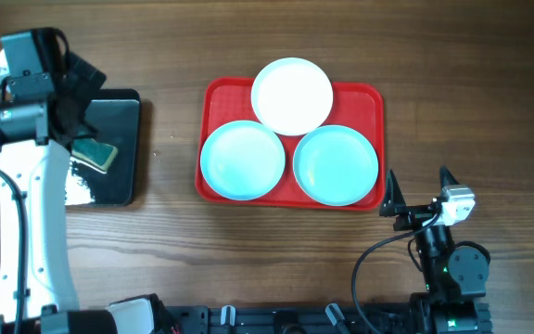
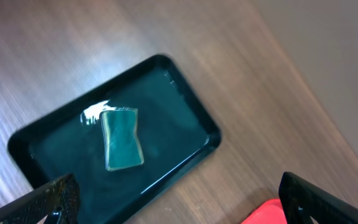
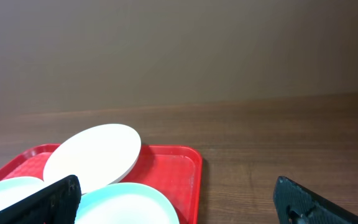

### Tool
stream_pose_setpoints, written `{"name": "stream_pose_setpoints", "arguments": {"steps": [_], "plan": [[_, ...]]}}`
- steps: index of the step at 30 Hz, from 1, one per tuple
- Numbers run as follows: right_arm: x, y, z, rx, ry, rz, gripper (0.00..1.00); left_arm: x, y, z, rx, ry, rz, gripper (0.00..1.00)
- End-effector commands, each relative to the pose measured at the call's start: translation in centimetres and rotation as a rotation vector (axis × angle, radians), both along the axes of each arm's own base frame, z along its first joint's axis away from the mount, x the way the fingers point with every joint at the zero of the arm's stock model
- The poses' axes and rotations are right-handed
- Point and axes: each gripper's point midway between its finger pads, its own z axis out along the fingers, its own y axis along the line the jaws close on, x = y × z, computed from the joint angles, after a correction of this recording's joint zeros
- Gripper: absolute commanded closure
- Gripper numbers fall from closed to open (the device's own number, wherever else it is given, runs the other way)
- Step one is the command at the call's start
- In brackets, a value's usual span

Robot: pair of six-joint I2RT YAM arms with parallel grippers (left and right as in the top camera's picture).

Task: Clean dirty plates on tray and stack at the side
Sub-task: 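Reach the left gripper into the black tray and grasp the sponge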

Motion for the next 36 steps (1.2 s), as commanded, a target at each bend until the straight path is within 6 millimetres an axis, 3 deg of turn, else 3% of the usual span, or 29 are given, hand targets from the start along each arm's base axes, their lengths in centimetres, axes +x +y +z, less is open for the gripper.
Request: {"name": "stream_pose_setpoints", "arguments": {"steps": [1, 4, 9, 14, 24, 28, 29, 33, 36], "plan": [[0.0, -0.1, 0.1, -0.005, -0.007, -0.006, 0.0, 0.9, -0.1, -1.6, -0.072, 0.016, 0.044, 0.0], [0.0, -0.1, 0.1, -0.005, -0.007, -0.006, 0.0, 0.7, 2.9, -5.8, -0.04, 0.12, 0.231, 0.0], [0.0, -0.1, 0.1, -0.005, -0.007, -0.006, 0.0, 0.3, 5.7, -13.6, -0.067, 0.322, 0.315, 0.0], [0.0, -0.1, 0.1, -0.004, -0.007, -0.006, 0.01, -0.2, 6.5, -18.0, -0.178, 0.396, 0.347, 0.0], [0.0, -0.1, 0.1, -0.005, -0.007, -0.006, 0.0, 1.5, 6.5, -23.3, -0.185, 0.464, 0.23, 0.02], [0.0, -0.1, 0.1, -0.005, -0.007, -0.006, 0.0, 2.9, 6.9, -24.4, -0.139, 0.468, 0.102, 0.13], [0.0, -0.1, 0.1, -0.004, -0.007, -0.006, 0.0, 2.9, 6.8, -24.7, -0.145, 0.471, 0.101, 0.19], [0.0, -0.1, 0.1, -0.004, -0.007, -0.006, 0.0, 2.7, 6.4, -25.8, -0.172, 0.489, 0.092, 0.28], [0.0, -0.1, 0.1, -0.005, -0.007, -0.006, 0.0, 2.4, 6.3, -27.0, -0.18, 0.516, 0.092, 0.28]]}}
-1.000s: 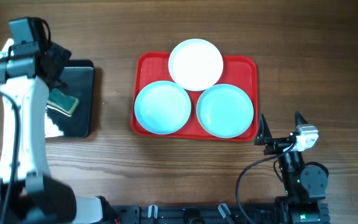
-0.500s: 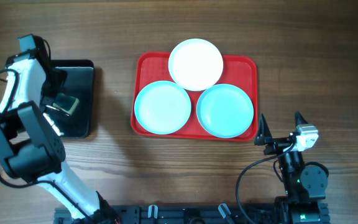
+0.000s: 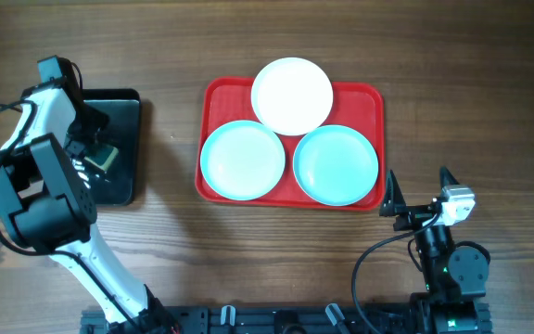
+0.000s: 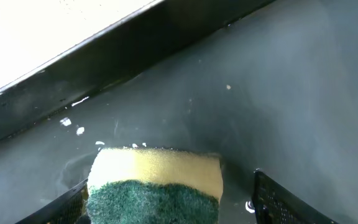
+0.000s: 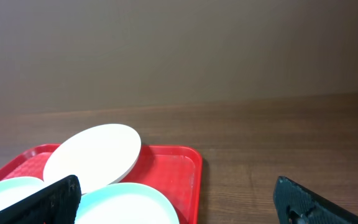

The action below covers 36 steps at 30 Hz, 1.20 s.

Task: Clean dirty plates on tray and stack at the side
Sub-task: 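Reach the left gripper into the black tray and grasp the sponge, then dip and rub the sponge in the soapy water with the left gripper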

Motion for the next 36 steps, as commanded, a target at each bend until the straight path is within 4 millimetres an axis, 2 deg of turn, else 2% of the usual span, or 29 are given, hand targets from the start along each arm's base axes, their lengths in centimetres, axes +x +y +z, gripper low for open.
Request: {"name": "stream_pose_setpoints", "arguments": {"steps": [1, 2, 3, 4, 8, 9, 10, 14, 16, 18, 19, 21, 22, 24, 25, 26, 27, 32, 33, 35, 36], "plan": [[0.0, -0.1, 0.1, -0.004, -0.006, -0.006, 0.0, -0.6, -0.4, -2.8, -0.035, 0.062, -0.02, 0.29], [0.0, -0.1, 0.1, -0.005, -0.006, -0.006, 0.0, -0.8, -0.5, -3.2, -0.039, 0.074, -0.02, 0.43], [0.0, -0.1, 0.1, -0.004, -0.006, -0.006, 0.0, -0.9, -0.5, -3.2, -0.04, 0.078, -0.02, 0.62], [0.0, -0.1, 0.1, -0.004, -0.006, -0.006, 0.0, -0.9, -0.4, -3.2, -0.033, 0.081, -0.019, 0.96], [0.0, -0.1, 0.1, -0.005, -0.006, -0.006, 0.0, -1.1, -0.3, -3.2, -0.026, 0.09, -0.018, 0.96], [0.0, -0.1, 0.1, -0.005, -0.006, -0.006, 0.0, -1.5, -0.5, -3.2, -0.037, 0.104, -0.019, 0.56], [0.0, -0.1, 0.1, -0.004, -0.006, -0.006, 0.0, -2.1, -1.0, -3.3, -0.064, 0.127, -0.021, 0.0], [0.0, -0.1, 0.1, -0.005, -0.006, -0.006, 0.01, -4.1, -4.1, -3.6, -0.227, 0.193, -0.026, 0.0], [0.0, -0.1, 0.1, -0.005, -0.006, -0.006, 0.0, -4.4, -5.3, -3.5, -0.295, 0.2, -0.05, 0.01], [0.0, -0.1, 0.1, -0.004, -0.006, -0.006, 0.0, -4.3, -6.1, -3.5, -0.341, 0.194, -0.09, 0.47], [0.0, -0.1, 0.1, -0.005, -0.006, -0.006, 0.0, -4.3, -6.1, -3.5, -0.34, 0.194, -0.093, 0.58], [0.0, -0.1, 0.1, -0.005, -0.006, -0.006, 0.0, -4.2, -6.1, -3.5, -0.338, 0.191, -0.094, 0.89], [0.0, -0.1, 0.1, -0.005, -0.006, -0.006, 0.01, -4.1, -6.0, -3.5, -0.333, 0.188, -0.093, 0.96], [0.0, -0.1, 0.1, -0.005, -0.006, -0.006, 0.0, -3.6, -5.8, -3.6, -0.326, 0.17, -0.096, 0.96], [0.0, -0.1, 0.1, -0.005, -0.006, -0.006, 0.0, -3.3, -5.6, -3.6, -0.317, 0.157, -0.098, 0.78], [0.0, -0.1, 0.1, -0.005, -0.006, -0.006, 0.0, -3.0, -5.5, -3.6, -0.311, 0.145, -0.099, 0.27], [0.0, -0.1, 0.1, -0.005, -0.006, -0.006, 0.0, -2.6, -5.2, -3.7, -0.297, 0.129, -0.102, 0.0], [0.0, -0.1, 0.1, -0.004, -0.006, -0.006, 0.0, -1.3, -3.6, -3.7, -0.208, 0.088, -0.103, 0.0], [0.0, -0.1, 0.1, -0.005, -0.006, -0.006, 0.0, -1.3, -3.5, -3.7, -0.206, 0.089, -0.103, 0.11], [0.0, -0.1, 0.1, -0.005, -0.006, -0.006, 0.0, -1.3, -3.5, -3.7, -0.206, 0.088, -0.103, 0.76], [0.0, -0.1, 0.1, -0.005, -0.006, -0.006, 0.0, -1.2, -3.4, -3.6, -0.2, 0.087, -0.102, 0.96]]}}
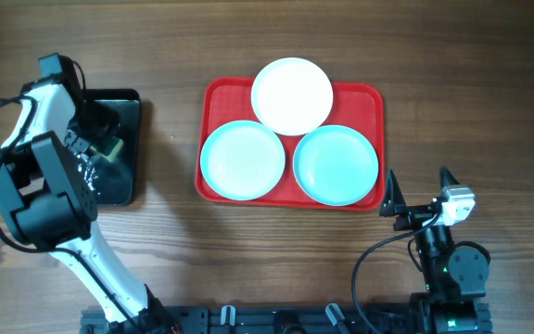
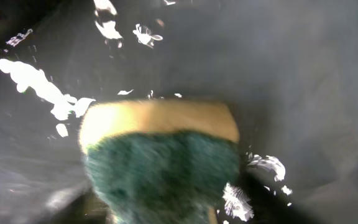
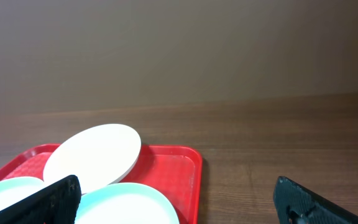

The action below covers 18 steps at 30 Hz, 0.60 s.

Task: Clean dirty plates on tray and stack at the side
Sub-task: 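Dip and rub the sponge in the soapy water with the left gripper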

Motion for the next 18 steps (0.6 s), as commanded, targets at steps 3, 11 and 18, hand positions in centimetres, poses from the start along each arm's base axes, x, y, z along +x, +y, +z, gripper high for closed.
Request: {"name": "stream_pose_setpoints", "arguments": {"steps": [3, 11, 18], "plan": [[0.0, -0.1, 0.1, -0.005, -0.006, -0.006, 0.0, -1.7, 0.3, -3.3, 0.006, 0.081, 0.005, 0.96], [0.0, -0.1, 0.1, -0.005, -0.006, -0.006, 0.0, 0.1, 1.3, -3.1, 0.052, 0.012, 0.008, 0.0], [0.0, -0.1, 0.1, -0.005, -0.006, -0.006, 0.0, 0.1, 1.7, -3.0, 0.057, 0.005, 0.018, 0.96]]}}
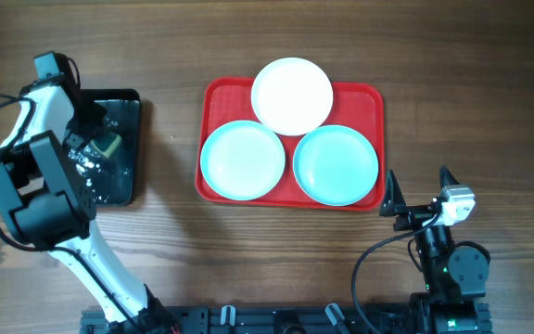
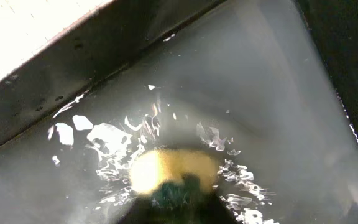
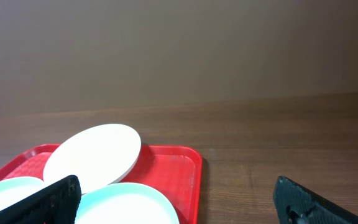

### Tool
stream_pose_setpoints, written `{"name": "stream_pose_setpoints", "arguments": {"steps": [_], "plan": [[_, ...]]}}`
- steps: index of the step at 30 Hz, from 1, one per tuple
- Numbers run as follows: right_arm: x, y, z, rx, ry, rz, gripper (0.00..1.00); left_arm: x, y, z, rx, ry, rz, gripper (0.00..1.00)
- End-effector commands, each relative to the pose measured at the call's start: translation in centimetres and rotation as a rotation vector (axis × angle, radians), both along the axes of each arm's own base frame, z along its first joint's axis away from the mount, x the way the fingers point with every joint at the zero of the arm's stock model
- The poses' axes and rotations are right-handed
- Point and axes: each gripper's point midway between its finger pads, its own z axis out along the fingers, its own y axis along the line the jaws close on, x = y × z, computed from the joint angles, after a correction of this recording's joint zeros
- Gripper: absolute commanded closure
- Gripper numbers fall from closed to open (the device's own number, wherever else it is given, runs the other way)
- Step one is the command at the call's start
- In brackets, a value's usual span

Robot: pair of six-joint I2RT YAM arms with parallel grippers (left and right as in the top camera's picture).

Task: Clean dirty plates on tray and stack at the side
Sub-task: 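Dip and rub the sponge in the soapy water with the left gripper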

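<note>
The yellow and green sponge [image 2: 169, 169] sits in the water of the black tray [image 1: 123, 181] at the table's left. My left gripper [image 2: 179, 191] is shut on it, squeezing it narrow; in the overhead view the left gripper [image 1: 98, 139] is low in the tray with the sponge [image 1: 110, 146]. The red tray [image 1: 372, 97] holds a white plate [image 1: 292, 96] at the back and two light blue plates [image 1: 242, 160] [image 1: 336, 164] in front. My right gripper [image 1: 420, 198] stands open near the red tray's front right corner, holding nothing. The right wrist view shows the right gripper [image 3: 179, 208] facing the white plate [image 3: 92, 155].
Rippling water with bright glints covers the black tray floor [image 2: 260, 112]. Its dark rim [image 2: 104, 59] runs along the far side. Bare wooden table [image 1: 471, 111] lies to the right of the red tray, and more of it between the two trays.
The sponge filled the left wrist view, wide between the fingers; now it looks smaller and pinched narrow, with rippled water around it. The right arm has not moved.
My left gripper was open above the black tray with the sponge lying in it. Then it was low in the tray, fingers either side of the sponge. Then it was close on the sponge, and now it squeezes it in the water. The plates stayed put.
</note>
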Motion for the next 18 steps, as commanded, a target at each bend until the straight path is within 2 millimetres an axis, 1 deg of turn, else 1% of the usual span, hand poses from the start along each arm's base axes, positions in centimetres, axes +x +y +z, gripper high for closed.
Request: {"name": "stream_pose_setpoints", "arguments": {"steps": [1, 2, 3, 6, 7, 8, 9, 10, 11, 13, 16, 17, 18], "plan": [[0.0, -0.1, 0.1, -0.004, -0.006, -0.006, 0.0, -1.9, -1.0, -3.2, -0.064, 0.084, 0.002, 0.69], [0.0, -0.1, 0.1, -0.005, -0.006, -0.006, 0.0, -2.2, -1.3, -3.3, -0.077, 0.094, 0.001, 0.09], [0.0, -0.1, 0.1, -0.004, -0.006, -0.006, 0.0, -2.5, -1.9, -3.4, -0.108, 0.104, -0.002, 0.0], [0.0, -0.1, 0.1, -0.005, -0.006, -0.006, 0.0, -3.3, -4.2, -3.5, -0.232, 0.128, -0.014, 0.0], [0.0, -0.1, 0.1, -0.005, -0.006, -0.006, 0.0, -3.7, -5.2, -3.4, -0.289, 0.137, -0.018, 0.0], [0.0, -0.1, 0.1, -0.005, -0.006, -0.006, 0.01, -4.0, -6.2, -3.3, -0.341, 0.144, -0.019, 0.03], [0.0, -0.1, 0.1, -0.004, -0.006, -0.006, 0.01, -4.1, -6.5, -3.3, -0.358, 0.149, -0.019, 0.13], [0.0, -0.1, 0.1, -0.004, -0.006, -0.006, 0.0, -4.3, -6.5, -3.3, -0.36, 0.154, -0.018, 0.31], [0.0, -0.1, 0.1, -0.004, -0.006, -0.006, 0.0, -4.3, -6.5, -3.3, -0.36, 0.154, -0.018, 0.6], [0.0, -0.1, 0.1, -0.004, -0.006, -0.006, 0.0, -4.2, -6.5, -3.3, -0.359, 0.15, -0.018, 0.96], [0.0, -0.1, 0.1, -0.005, -0.006, -0.006, 0.0, -3.8, -6.3, -3.3, -0.352, 0.135, -0.021, 0.96], [0.0, -0.1, 0.1, -0.005, -0.006, -0.006, 0.0, -3.7, -6.2, -3.3, -0.343, 0.131, -0.021, 0.75], [0.0, -0.1, 0.1, -0.005, -0.006, -0.006, 0.0, -3.6, -6.1, -3.3, -0.341, 0.128, -0.022, 0.0]]}}
